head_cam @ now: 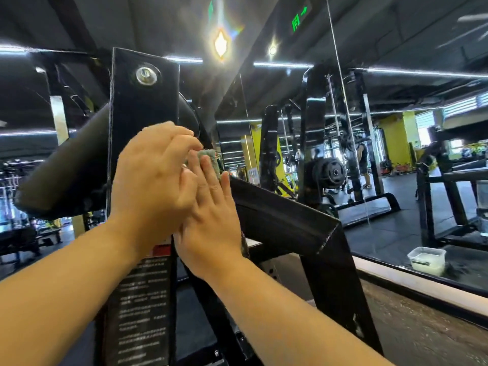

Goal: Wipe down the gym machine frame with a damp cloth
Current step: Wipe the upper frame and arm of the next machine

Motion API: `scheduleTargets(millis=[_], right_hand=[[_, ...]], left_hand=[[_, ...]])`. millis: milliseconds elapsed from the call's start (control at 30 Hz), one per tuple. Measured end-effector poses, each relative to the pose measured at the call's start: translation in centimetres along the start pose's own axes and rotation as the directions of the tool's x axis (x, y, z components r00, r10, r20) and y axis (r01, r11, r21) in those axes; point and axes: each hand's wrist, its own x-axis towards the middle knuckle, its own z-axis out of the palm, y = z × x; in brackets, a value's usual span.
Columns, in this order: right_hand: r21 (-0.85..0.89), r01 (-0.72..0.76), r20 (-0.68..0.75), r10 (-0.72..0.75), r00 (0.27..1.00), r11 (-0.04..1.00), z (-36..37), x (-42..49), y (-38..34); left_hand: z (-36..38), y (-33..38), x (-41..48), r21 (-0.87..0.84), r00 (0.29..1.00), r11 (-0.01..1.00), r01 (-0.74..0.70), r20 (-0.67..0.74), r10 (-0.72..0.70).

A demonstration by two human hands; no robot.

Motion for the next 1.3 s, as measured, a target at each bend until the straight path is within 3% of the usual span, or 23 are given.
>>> scheduleTargets(millis=[67, 133, 233, 300, 333, 367, 500, 600, 700, 767, 867, 967, 1033, 1067, 1167, 1233, 1300], right_hand=[[0.075, 0.118, 0.016, -0.119, 0.993, 0.99, -0.9, -0.9, 1.9], [0.023, 0.121, 0.015, -0.121, 0.992, 0.992, -1.1, -3.4, 5.5], [0.045, -0.211, -0.048, 0.213, 0.976, 0.976, -1.8, -6.8, 10.6], [0.14, -0.512, -0.019, 0.519, 0.855, 0.848, -2.4, -6.8, 10.8], [0.163, -0.598, -0.001, 0.606, 0.795, 0.785, -2.3, -5.8, 9.6], [0.173, -0.613, -0.005, 0.623, 0.782, 0.771, -2.1, -4.3, 7.8], [0.071, -0.267, -0.076, 0.272, 0.959, 0.961, -0.1, 2.1, -0.8], [0.06, -0.082, -0.041, 0.085, 0.996, 0.995, 0.4, 2.9, -1.7], [0.107, 0.084, -0.007, -0.084, 0.996, 0.991, -0.5, -0.2, 1.7], [0.086, 0.035, -0.011, -0.034, 0.999, 0.996, -0.8, -3.3, 5.6], [0.128, -0.265, 0.019, 0.264, 0.964, 0.956, -2.5, -8.5, 12.0], [0.262, -0.577, 0.142, 0.561, 0.816, 0.773, -6.1, -11.2, 14.7], [0.313, -0.708, 0.178, 0.693, 0.699, 0.633, -8.0, -11.0, 14.7], [0.336, -0.717, 0.152, 0.716, 0.681, 0.61, -9.1, -10.5, 14.4], [0.499, -0.624, 0.171, 0.637, 0.752, 0.602, -11.9, -7.2, 12.2], [0.58, -0.624, 0.357, 0.526, 0.772, 0.524, -13.1, -4.9, 10.7], [0.593, -0.69, 0.572, 0.386, 0.724, 0.415, -13.8, -3.4, 9.9]], left_hand=[[-0.4, -1.4, -1.3, 0.029, 0.998, 0.998, 0.059, 0.006, -0.059], [-0.3, -2.3, -2.4, 0.044, 0.998, 0.998, 0.055, 0.038, -0.056], [-0.1, -2.8, -3.4, 0.012, 0.998, 1.0, 0.014, 0.056, -0.015], [0.1, -2.8, -3.7, -0.013, 0.999, 1.0, 0.015, 0.042, -0.014], [0.2, -2.7, -3.7, -0.025, 0.999, 0.999, 0.023, 0.03, -0.022], [0.4, -2.6, -3.8, -0.04, 0.999, 0.999, 0.034, 0.016, -0.034], [0.2, -1.7, -3.5, -0.173, 0.99, 0.979, 0.108, -0.074, -0.122], [-0.4, -1.6, -3.1, -0.279, 0.984, 0.952, 0.126, -0.087, -0.155], [-0.5, -1.8, -3.3, -0.194, 0.994, 0.978, 0.076, -0.066, -0.09], [-0.1, -1.5, -3.6, -0.123, 0.998, 0.991, 0.05, -0.018, -0.052], [0.6, -0.3, -4.2, -0.067, 0.997, 0.996, 0.059, 0.057, -0.055], [1.1, 0.7, -4.7, -0.032, 0.996, 0.998, 0.056, 0.076, -0.053], [1.4, 1.5, -4.8, -0.06, 0.994, 0.997, 0.057, 0.097, -0.051], [1.6, 2.2, -4.8, -0.104, 0.993, 0.993, 0.055, 0.109, -0.043], [2.0, 5.0, -4.5, -0.276, 0.985, 0.96, 0.056, 0.173, -0.008], [1.6, 6.9, -3.6, -0.424, 0.957, 0.888, 0.178, 0.286, -0.056], [1.3, 7.8, -2.6, -0.528, 0.868, 0.748, 0.402, 0.48, -0.128]])
